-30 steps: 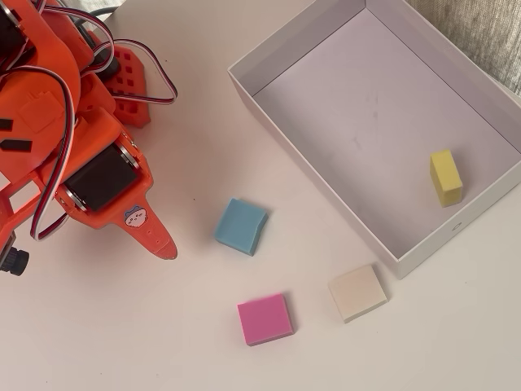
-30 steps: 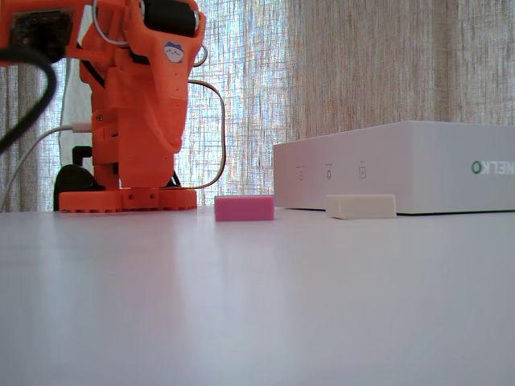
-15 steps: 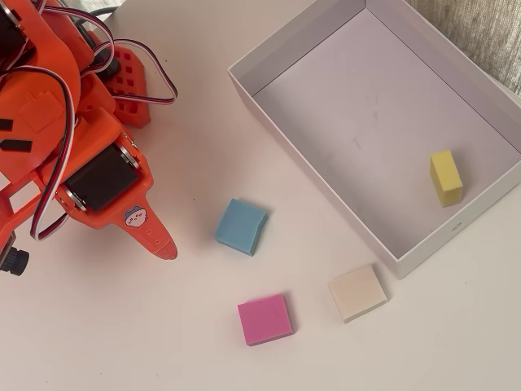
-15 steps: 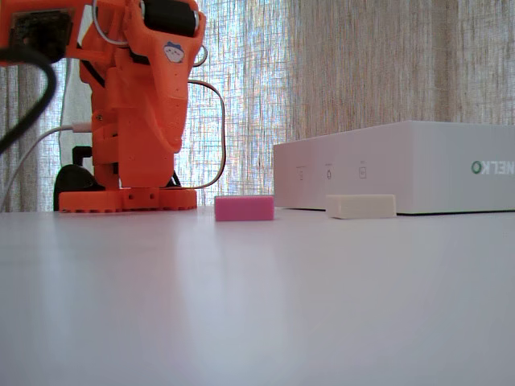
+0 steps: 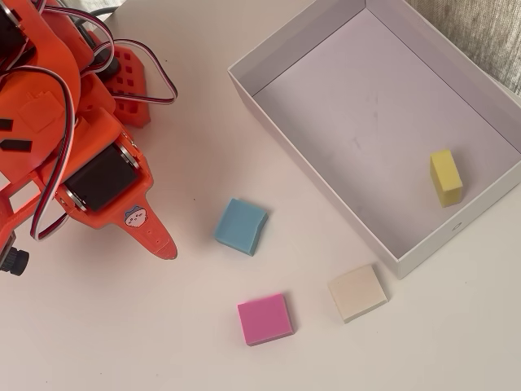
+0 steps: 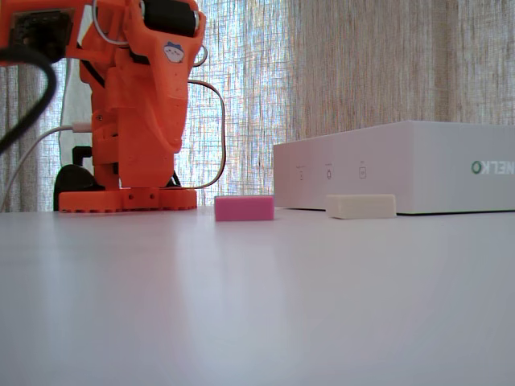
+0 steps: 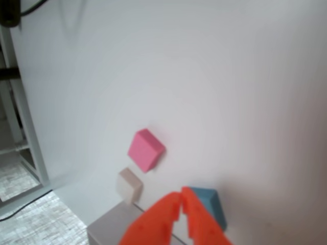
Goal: Grasp the yellow cuboid and put it in the bin.
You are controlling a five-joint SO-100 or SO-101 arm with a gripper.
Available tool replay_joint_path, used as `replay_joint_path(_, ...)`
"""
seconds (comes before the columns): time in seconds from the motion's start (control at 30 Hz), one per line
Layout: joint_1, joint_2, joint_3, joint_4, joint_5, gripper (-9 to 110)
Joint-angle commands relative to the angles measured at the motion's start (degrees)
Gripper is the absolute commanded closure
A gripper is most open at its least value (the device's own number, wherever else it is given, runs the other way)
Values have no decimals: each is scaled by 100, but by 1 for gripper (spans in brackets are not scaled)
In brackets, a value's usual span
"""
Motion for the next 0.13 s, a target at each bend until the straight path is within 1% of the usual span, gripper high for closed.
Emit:
replay_joint_path(0.0, -9, -26, -35, -70, 0, 110)
replay_joint_path(0.1, -9, -26, -35, -70, 0, 110)
